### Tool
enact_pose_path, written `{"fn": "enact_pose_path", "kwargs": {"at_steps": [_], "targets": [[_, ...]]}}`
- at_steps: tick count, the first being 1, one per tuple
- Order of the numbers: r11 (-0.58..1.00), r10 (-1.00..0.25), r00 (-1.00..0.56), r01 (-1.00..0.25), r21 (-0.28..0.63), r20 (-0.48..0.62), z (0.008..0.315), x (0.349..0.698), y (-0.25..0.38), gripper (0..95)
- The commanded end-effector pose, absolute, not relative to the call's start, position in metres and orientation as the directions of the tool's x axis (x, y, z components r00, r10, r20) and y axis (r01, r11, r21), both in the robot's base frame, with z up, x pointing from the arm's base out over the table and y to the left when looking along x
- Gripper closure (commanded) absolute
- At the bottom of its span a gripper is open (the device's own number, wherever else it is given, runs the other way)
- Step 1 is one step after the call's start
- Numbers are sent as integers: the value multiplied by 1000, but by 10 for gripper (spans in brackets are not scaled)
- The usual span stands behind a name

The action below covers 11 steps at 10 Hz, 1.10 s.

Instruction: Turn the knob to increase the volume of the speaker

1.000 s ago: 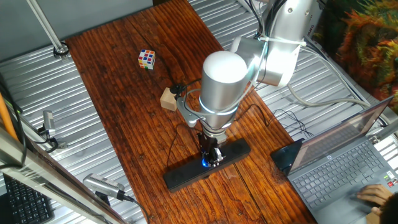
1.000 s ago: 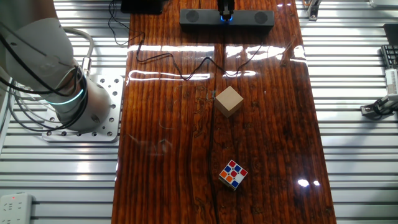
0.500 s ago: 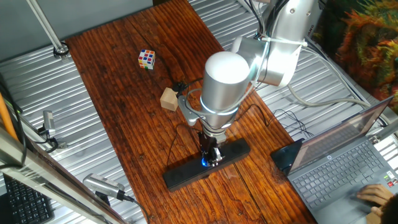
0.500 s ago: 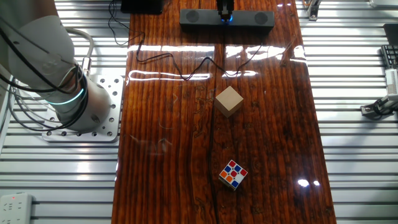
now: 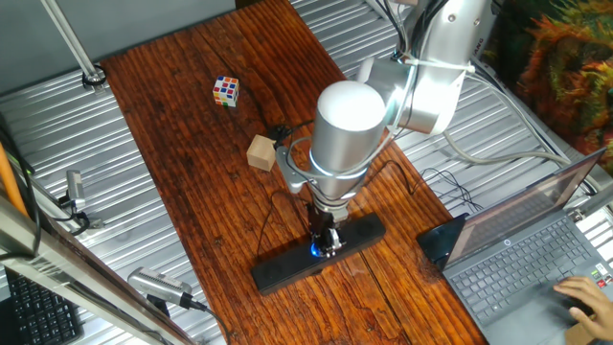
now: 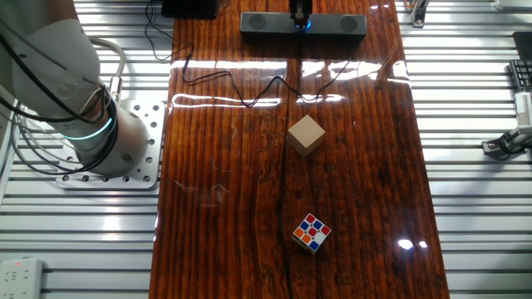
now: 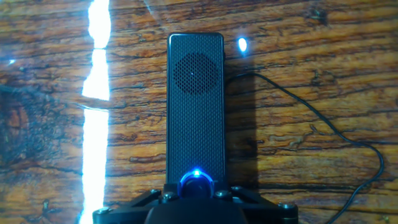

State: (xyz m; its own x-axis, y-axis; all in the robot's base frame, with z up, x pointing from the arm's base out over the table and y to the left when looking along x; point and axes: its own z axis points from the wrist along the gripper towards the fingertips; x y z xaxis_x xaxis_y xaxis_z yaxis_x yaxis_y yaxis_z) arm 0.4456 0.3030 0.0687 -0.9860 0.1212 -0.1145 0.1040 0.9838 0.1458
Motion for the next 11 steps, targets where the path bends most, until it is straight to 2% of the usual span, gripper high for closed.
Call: {"fn": "enact_pose_path", "kwargs": {"at_steps": [1, 4, 11], "targets": [[977, 157, -982, 138, 165, -108, 68, 446, 303, 950], [976, 177, -979, 161, 145, -105, 68, 446, 303, 950], [959, 248, -965, 233, 159, -85, 68, 446, 303, 950]]}}
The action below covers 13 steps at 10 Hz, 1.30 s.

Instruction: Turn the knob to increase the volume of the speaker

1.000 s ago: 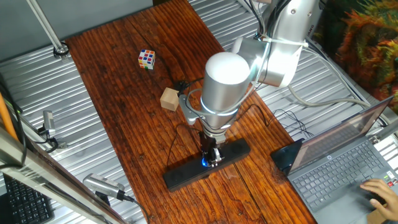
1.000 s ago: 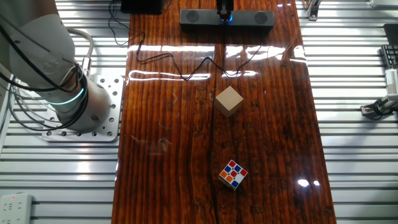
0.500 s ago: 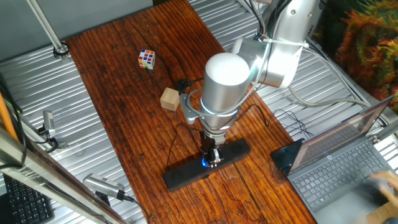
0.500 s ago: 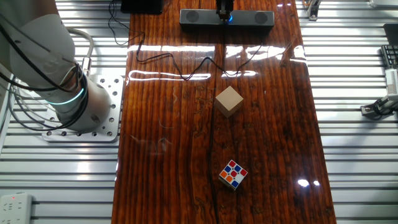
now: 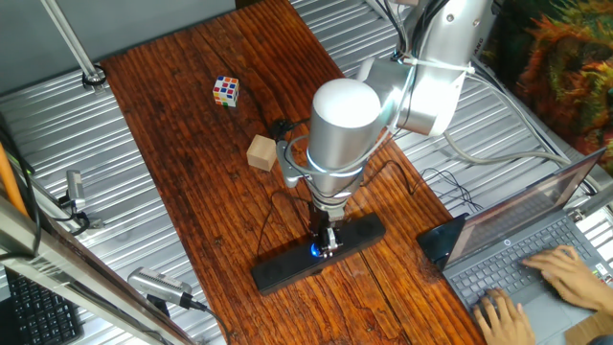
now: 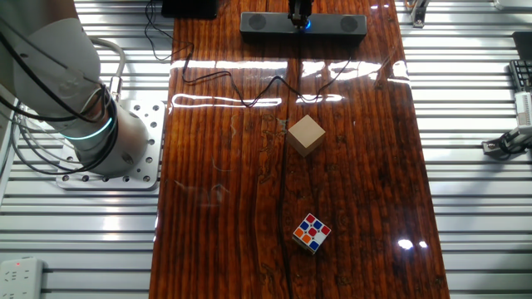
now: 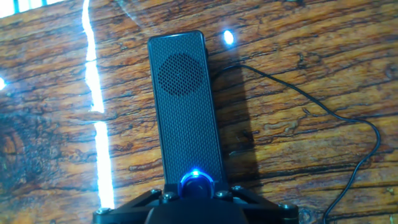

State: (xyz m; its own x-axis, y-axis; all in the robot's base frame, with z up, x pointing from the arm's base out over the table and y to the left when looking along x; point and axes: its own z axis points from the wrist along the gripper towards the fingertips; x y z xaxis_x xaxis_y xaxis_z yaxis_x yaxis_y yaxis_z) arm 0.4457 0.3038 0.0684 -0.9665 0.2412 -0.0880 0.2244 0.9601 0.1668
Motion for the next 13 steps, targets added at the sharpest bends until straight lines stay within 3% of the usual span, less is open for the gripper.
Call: {"fn": "enact_pose_path", "kwargs": {"at_steps": [1, 10, 11, 13], "targets": [[957, 258, -963, 242, 160, -85, 68, 446, 303, 950], [951, 267, -960, 250, 184, -78, 68, 446, 303, 950], [958, 246, -966, 230, 171, -83, 68, 446, 303, 570], [960, 233, -969, 217, 175, -81, 68, 446, 303, 570]]}}
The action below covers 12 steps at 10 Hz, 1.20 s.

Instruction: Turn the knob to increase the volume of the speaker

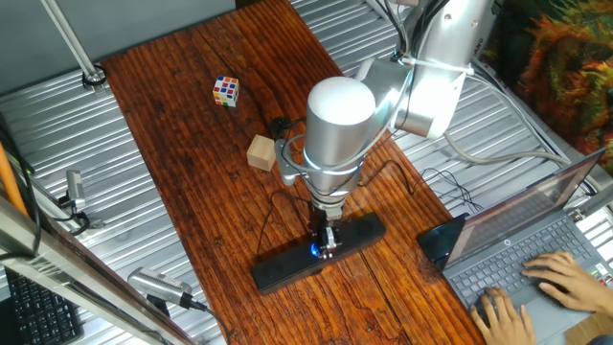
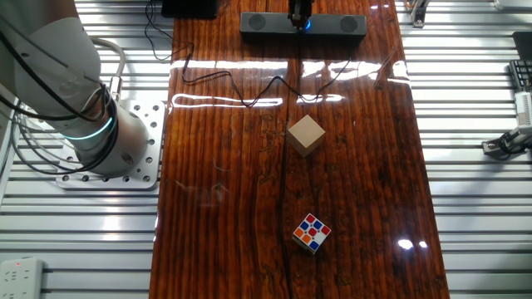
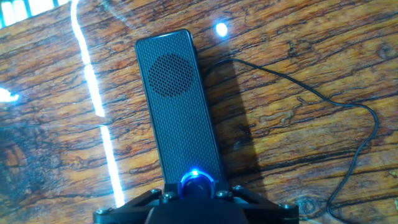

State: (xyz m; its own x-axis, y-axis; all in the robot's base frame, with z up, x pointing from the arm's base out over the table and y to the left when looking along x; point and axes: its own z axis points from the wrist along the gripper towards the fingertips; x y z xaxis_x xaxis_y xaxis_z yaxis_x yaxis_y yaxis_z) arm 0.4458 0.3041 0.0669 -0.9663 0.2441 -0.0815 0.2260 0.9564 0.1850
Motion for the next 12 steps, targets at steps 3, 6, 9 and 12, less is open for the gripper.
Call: {"fn": "enact_pose_path", "kwargs": {"at_steps": [3, 6, 9, 12], "targets": [[963, 225, -971, 209, 172, -80, 68, 446, 304, 380], [970, 189, -978, 172, 173, -85, 69, 446, 304, 380], [986, 64, -992, 46, 161, -110, 73, 447, 304, 380], [961, -247, -960, -260, 96, -135, 77, 448, 304, 380]]}}
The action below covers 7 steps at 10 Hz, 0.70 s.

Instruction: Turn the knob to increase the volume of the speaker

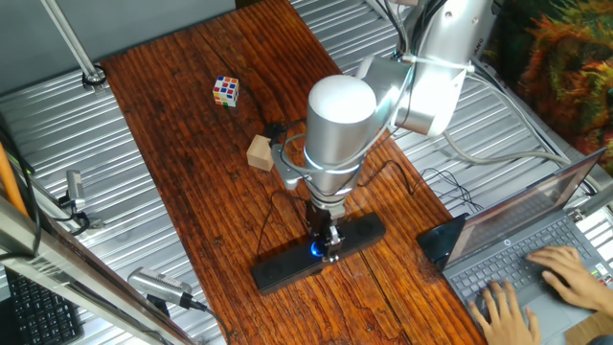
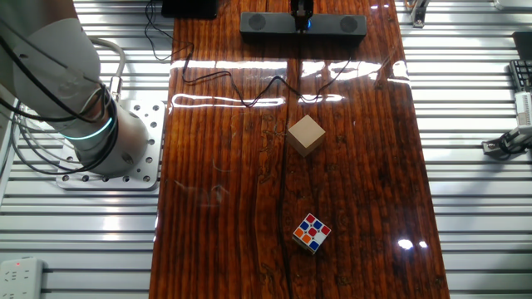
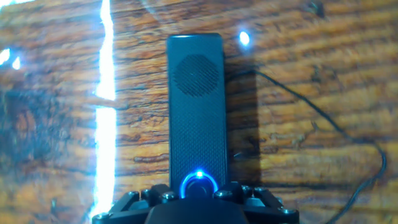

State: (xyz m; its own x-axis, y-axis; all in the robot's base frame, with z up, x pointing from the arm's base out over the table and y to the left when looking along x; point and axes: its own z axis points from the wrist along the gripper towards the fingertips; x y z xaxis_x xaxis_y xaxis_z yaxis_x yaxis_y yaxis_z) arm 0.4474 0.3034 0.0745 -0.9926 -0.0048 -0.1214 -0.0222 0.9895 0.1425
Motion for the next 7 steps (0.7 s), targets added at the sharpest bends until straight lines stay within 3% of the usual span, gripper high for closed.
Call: {"fn": "enact_pose_path", "kwargs": {"at_steps": [1, 3, 5, 6, 7], "targets": [[944, -303, -943, -317, 93, -135, 77, 448, 304, 380], [815, -561, -813, -575, 66, -159, 78, 448, 305, 380], [687, -712, -682, -726, 38, -164, 79, 449, 305, 380], [602, -786, -596, -799, 17, -163, 79, 449, 305, 570], [527, -843, -520, -850, -15, -136, 79, 449, 305, 570]]}}
